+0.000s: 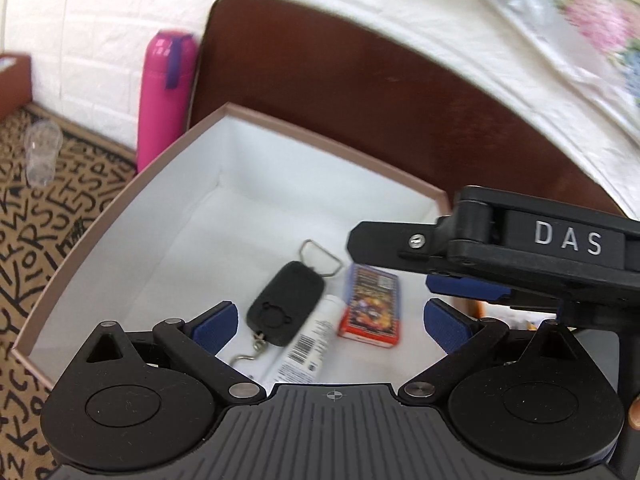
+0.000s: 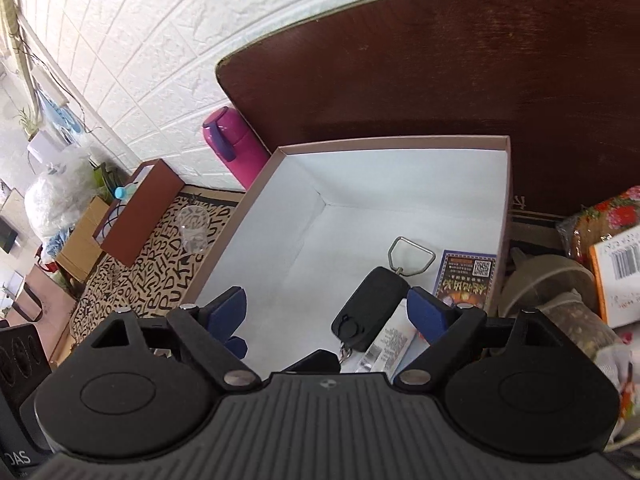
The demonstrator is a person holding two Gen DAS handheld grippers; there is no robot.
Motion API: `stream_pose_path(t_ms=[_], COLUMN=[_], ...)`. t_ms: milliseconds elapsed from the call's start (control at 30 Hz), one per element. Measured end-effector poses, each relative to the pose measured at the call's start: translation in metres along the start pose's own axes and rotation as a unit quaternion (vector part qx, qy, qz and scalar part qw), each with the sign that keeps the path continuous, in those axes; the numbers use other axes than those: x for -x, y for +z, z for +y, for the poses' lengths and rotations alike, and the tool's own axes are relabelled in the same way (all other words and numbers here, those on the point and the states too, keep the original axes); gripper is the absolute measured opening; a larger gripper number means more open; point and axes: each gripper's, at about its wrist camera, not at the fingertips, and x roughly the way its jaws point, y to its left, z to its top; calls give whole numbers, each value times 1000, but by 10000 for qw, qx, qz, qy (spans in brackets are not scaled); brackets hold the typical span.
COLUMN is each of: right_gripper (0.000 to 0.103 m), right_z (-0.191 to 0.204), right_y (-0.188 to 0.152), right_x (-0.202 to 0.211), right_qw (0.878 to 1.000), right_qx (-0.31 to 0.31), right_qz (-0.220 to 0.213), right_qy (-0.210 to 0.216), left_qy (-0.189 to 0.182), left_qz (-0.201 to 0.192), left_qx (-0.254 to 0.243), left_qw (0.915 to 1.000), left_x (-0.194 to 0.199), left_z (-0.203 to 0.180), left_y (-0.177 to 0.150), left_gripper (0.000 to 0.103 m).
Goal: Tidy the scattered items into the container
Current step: 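Lower the key fob into the box and open the left gripper, then move the left gripper back to the pile and close on the red tape roll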
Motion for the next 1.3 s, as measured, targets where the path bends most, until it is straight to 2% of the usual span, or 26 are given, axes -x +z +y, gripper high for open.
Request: stream_pose_path(t_ms=[200, 367, 567, 733, 833, 967, 1100, 1200, 1300], right_gripper=[94, 96, 97, 98, 98, 98, 98, 98, 95], right_z=[1, -9, -36, -73, -101, -144, -184, -206, -213], right_y=[-21, -54, -112, -186, -229, -278, -313, -324, -326], right_x=[47, 94, 146, 180, 191, 199, 213, 218, 217], right_qw=[9998, 9992, 9978, 9928, 9891, 9831, 9684, 9590, 9558], right_qx=[45, 108, 127, 93, -209, -1008, -1660, -1872, -1731], right_qz=[-181, -341, -619, -1196, -1454, -1528, -1842, -2014, -2161], right_qy=[97, 193, 210, 46, -145, -69, -278, -693, -990], left_qy=[-163, -213, -376, -621, -947, -1467, -1310, -1158, -1236], left_qz=[-218, -496, -613, -794, -550, 187, 509, 463, 340], left_qx=[-235, -681, -1197, -1762, -1793, -1372, -1191, -1266, -1341], left_qw=[9994, 9962, 9902, 9792, 9777, 9794, 9829, 9841, 9826], left_x=[34, 63, 86, 89, 75, 45, 24, 19, 22], left_z=[-34, -72, -123, -161, -175, -179, -176, -178, -184], left_y=[-19, -53, -113, -187, -230, -278, -303, -301, -293], left_gripper=[103, 103, 103, 103, 103, 103, 103, 103, 103])
